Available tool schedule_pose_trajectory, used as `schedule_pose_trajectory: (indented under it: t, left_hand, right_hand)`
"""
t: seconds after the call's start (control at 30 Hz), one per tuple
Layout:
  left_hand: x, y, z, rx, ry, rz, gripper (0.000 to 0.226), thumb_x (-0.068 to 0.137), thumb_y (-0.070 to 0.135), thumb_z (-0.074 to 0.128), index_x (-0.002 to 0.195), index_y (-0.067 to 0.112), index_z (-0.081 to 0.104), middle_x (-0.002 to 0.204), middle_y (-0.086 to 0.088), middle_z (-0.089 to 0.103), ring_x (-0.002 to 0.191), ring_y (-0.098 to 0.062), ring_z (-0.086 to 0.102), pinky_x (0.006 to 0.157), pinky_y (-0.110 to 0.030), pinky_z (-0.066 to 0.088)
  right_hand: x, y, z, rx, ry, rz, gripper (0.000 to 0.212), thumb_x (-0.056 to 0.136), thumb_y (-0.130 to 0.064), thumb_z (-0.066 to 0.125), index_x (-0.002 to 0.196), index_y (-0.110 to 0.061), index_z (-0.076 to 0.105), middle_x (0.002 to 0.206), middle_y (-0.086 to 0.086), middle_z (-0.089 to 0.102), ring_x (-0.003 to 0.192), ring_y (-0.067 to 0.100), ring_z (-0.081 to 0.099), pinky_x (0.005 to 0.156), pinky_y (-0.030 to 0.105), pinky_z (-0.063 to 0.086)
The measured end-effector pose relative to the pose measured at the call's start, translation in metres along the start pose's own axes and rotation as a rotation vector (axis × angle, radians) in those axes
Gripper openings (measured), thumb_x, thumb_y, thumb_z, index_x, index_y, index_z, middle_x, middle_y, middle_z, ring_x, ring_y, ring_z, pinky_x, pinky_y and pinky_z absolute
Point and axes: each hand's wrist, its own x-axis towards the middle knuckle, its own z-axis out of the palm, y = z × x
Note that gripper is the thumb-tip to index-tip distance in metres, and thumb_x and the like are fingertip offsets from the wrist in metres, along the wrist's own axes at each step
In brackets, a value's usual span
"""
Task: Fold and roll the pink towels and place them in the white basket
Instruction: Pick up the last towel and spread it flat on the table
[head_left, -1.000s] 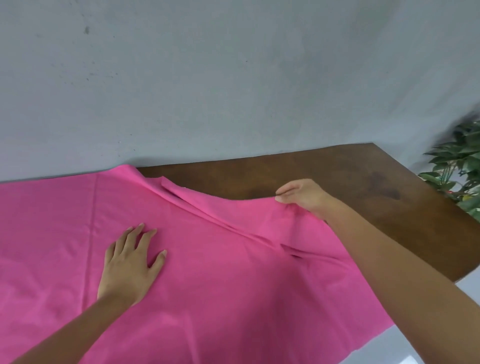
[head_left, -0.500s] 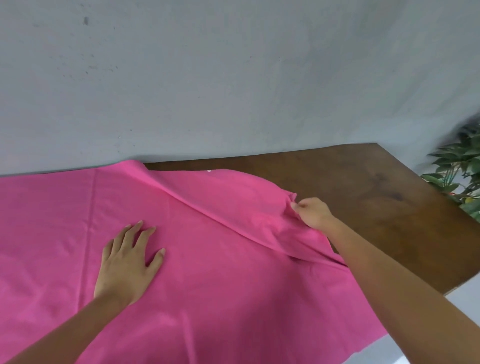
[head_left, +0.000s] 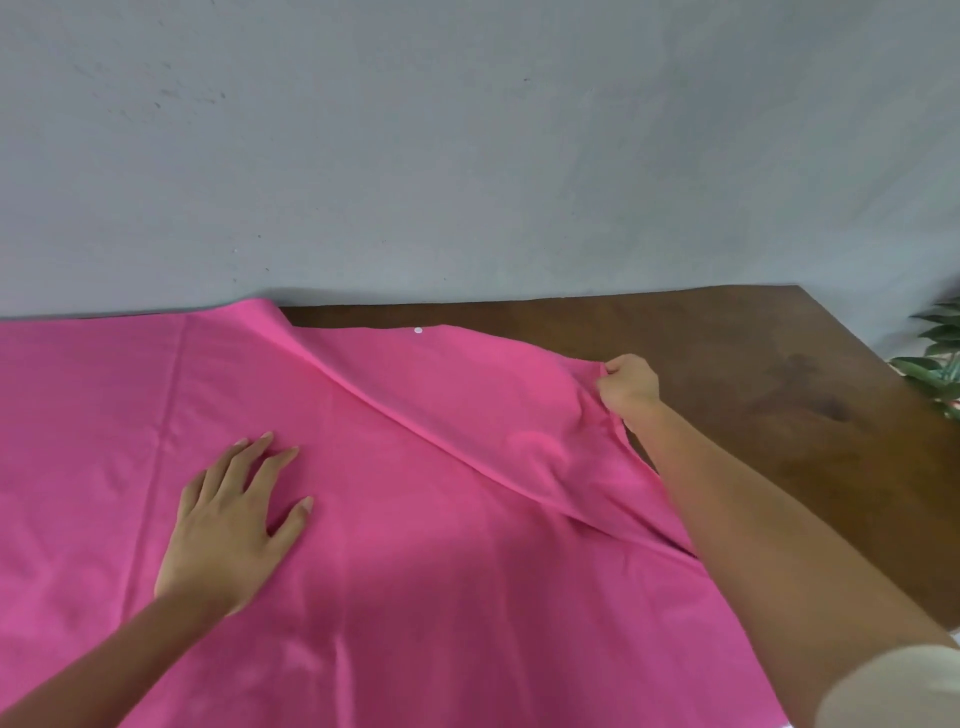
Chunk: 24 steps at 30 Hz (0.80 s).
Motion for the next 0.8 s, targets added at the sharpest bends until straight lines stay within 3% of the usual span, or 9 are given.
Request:
schedule_pose_trajectory:
  t: [0.1, 0.2, 0.27, 0.4, 0.5, 0.63, 0.73, 0.8]
  left_hand:
    - [0.000, 0.000, 0.001, -0.011, 0.006, -0.005, 0.071, 0.094, 0.066, 0.029, 0.150, 0.026, 0.044, 0.160, 0.001, 0.034, 0.150, -0.023, 0.025, 0.120, -0.050, 0.026]
    - [0.001, 0.002, 0.000, -0.017, 0.007, -0.011, 0.070, 0.093, 0.066, 0.030, 0.149, 0.027, 0.045, 0.160, 0.002, 0.035, 0.150, -0.023, 0.027, 0.119, -0.049, 0.027]
    - [0.001, 0.003, 0.000, -0.017, 0.014, -0.014, 0.069, 0.092, 0.066, 0.031, 0.148, 0.027, 0.046, 0.159, 0.002, 0.036, 0.150, -0.023, 0.028, 0.118, -0.049, 0.027]
    - [0.001, 0.004, -0.001, -0.014, 0.012, -0.018, 0.069, 0.092, 0.066, 0.032, 0.148, 0.029, 0.046, 0.159, 0.003, 0.035, 0.150, -0.022, 0.027, 0.118, -0.048, 0.026]
    - [0.002, 0.003, 0.001, -0.008, 0.009, -0.019, 0.069, 0.091, 0.066, 0.033, 0.148, 0.028, 0.047, 0.158, 0.004, 0.036, 0.150, -0.022, 0.028, 0.116, -0.048, 0.027]
    - [0.002, 0.005, 0.000, -0.015, 0.014, -0.028, 0.069, 0.091, 0.067, 0.034, 0.147, 0.029, 0.047, 0.158, 0.004, 0.037, 0.150, -0.021, 0.028, 0.116, -0.049, 0.027]
    - [0.002, 0.007, -0.001, -0.012, 0.015, -0.026, 0.068, 0.091, 0.066, 0.034, 0.147, 0.030, 0.047, 0.157, 0.011, 0.034, 0.150, -0.022, 0.028, 0.116, -0.048, 0.027]
    - [0.002, 0.008, -0.002, -0.011, 0.018, -0.016, 0.067, 0.092, 0.065, 0.034, 0.146, 0.029, 0.047, 0.155, 0.016, 0.031, 0.149, -0.022, 0.029, 0.115, -0.048, 0.027]
  right_hand:
    - [0.021, -0.009, -0.006, 0.163, 0.065, -0.081, 0.019, 0.096, -0.010, 0.058, 0.114, -0.010, 0.067, 0.105, 0.005, 0.068, 0.101, 0.021, 0.062, 0.084, 0.023, 0.042]
    - [0.044, -0.015, -0.015, 0.253, 0.080, -0.107, 0.027, 0.097, -0.005, 0.056, 0.123, -0.006, 0.064, 0.120, 0.011, 0.068, 0.113, 0.026, 0.063, 0.089, 0.022, 0.041]
    - [0.052, -0.013, -0.020, 0.183, 0.101, -0.127, 0.031, 0.096, -0.002, 0.053, 0.127, -0.005, 0.060, 0.121, 0.013, 0.067, 0.116, 0.028, 0.061, 0.093, 0.024, 0.041]
    - [0.049, -0.006, -0.020, 0.067, 0.166, -0.282, 0.029, 0.093, 0.002, 0.050, 0.118, -0.002, 0.065, 0.113, 0.015, 0.071, 0.111, 0.030, 0.064, 0.094, 0.029, 0.045]
    - [0.037, 0.005, 0.000, -0.038, 0.083, -0.398, 0.028, 0.091, 0.003, 0.049, 0.106, -0.005, 0.072, 0.109, 0.014, 0.073, 0.106, 0.032, 0.066, 0.091, 0.031, 0.047]
    - [0.027, 0.022, 0.024, -0.319, -0.002, -0.489, 0.038, 0.098, -0.021, 0.054, 0.133, -0.007, 0.059, 0.135, 0.016, 0.058, 0.126, 0.035, 0.050, 0.107, 0.042, 0.041]
    - [0.038, 0.019, 0.017, -0.402, -0.085, -0.374, 0.059, 0.099, -0.044, 0.051, 0.150, -0.016, 0.040, 0.157, 0.011, 0.035, 0.141, 0.034, 0.031, 0.116, 0.048, 0.029]
    - [0.048, 0.015, 0.009, -0.403, -0.129, -0.348, 0.069, 0.095, -0.054, 0.054, 0.152, -0.021, 0.035, 0.161, 0.008, 0.027, 0.145, 0.033, 0.024, 0.118, 0.049, 0.024]
